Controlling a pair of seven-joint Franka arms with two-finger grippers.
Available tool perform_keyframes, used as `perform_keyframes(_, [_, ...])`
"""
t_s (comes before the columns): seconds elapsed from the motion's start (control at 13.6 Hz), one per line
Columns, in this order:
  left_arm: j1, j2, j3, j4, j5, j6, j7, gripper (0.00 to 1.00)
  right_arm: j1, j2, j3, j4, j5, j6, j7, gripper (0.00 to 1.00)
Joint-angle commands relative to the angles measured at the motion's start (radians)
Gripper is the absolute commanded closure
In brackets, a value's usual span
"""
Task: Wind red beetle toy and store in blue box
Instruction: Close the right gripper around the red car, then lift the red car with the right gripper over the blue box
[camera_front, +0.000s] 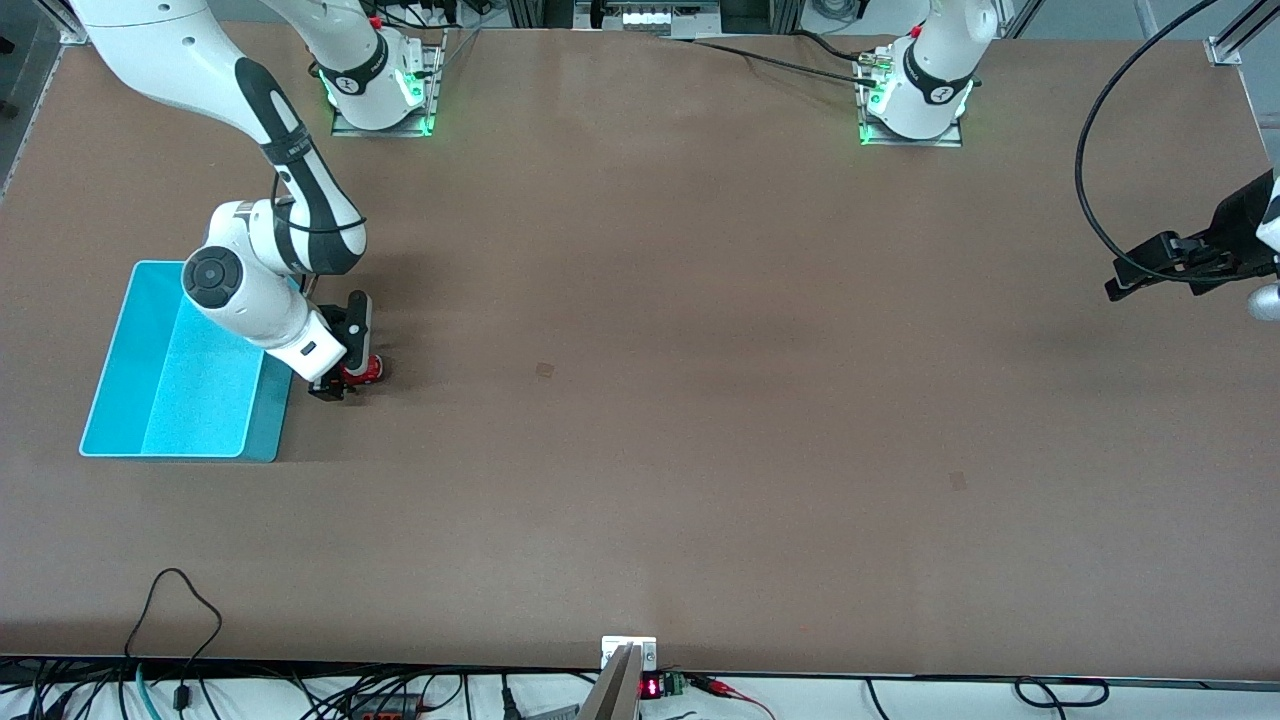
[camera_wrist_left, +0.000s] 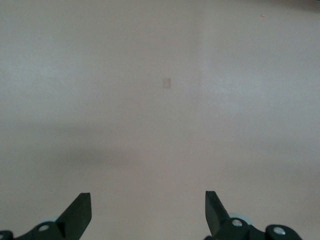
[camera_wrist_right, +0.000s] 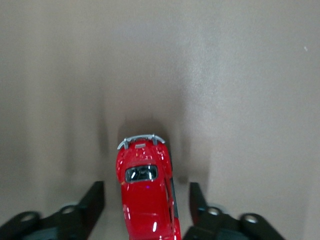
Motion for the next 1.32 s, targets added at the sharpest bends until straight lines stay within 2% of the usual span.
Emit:
perform_keyframes(0.0, [0.001, -0.016, 0.006, -0.004, -0.001, -0.02, 0.016, 0.0, -0.017, 0.003, 0.003, -0.002, -0.007, 0.006, -0.025, 0.71])
perform_keyframes(0.07, [0.001, -0.016, 0.007, -0.004, -0.001, -0.02, 0.016, 0.0, -0.019, 0.003, 0.003, -0.002, -0.007, 0.006, -0.025, 0.88])
perform_keyframes(0.22, [0.001, -0.016, 0.016, -0.004, -0.001, -0.02, 0.017, 0.0, -0.017, -0.007, 0.003, 0.001, -0.002, 0.006, -0.011, 0.99])
perform_keyframes(0.37, [0.013, -0.016, 0.016, -0.006, -0.001, -0.02, 0.017, 0.0, -0.01, -0.034, 0.005, 0.016, 0.009, -0.001, 0.007, 1.0])
perform_keyframes(0.51, [0.013, -0.016, 0.015, -0.007, -0.001, -0.028, 0.017, 0.0, -0.011, -0.077, 0.026, 0.043, 0.01, -0.021, 0.137, 1.0])
perform_keyframes(0.81, [0.015, -0.016, 0.015, -0.007, -0.001, -0.028, 0.019, 0.0, -0.01, -0.175, 0.033, 0.102, 0.01, -0.158, 0.496, 1.0])
perform_keyframes(0.95, [0.016, -0.016, 0.016, -0.007, -0.001, -0.028, 0.019, 0.0, -0.02, -0.213, 0.026, 0.102, 0.01, -0.17, 0.553, 1.0])
perform_keyframes(1.03, [0.016, -0.016, 0.016, -0.007, -0.001, -0.028, 0.019, 0.0, -0.029, -0.235, 0.017, 0.104, 0.006, -0.198, 0.592, 1.0])
perform_keyframes(1.25, [0.016, -0.016, 0.016, -0.007, -0.001, -0.034, 0.022, 0.0, -0.066, -0.272, -0.07, 0.112, 0.003, -0.26, 0.84, 1.0])
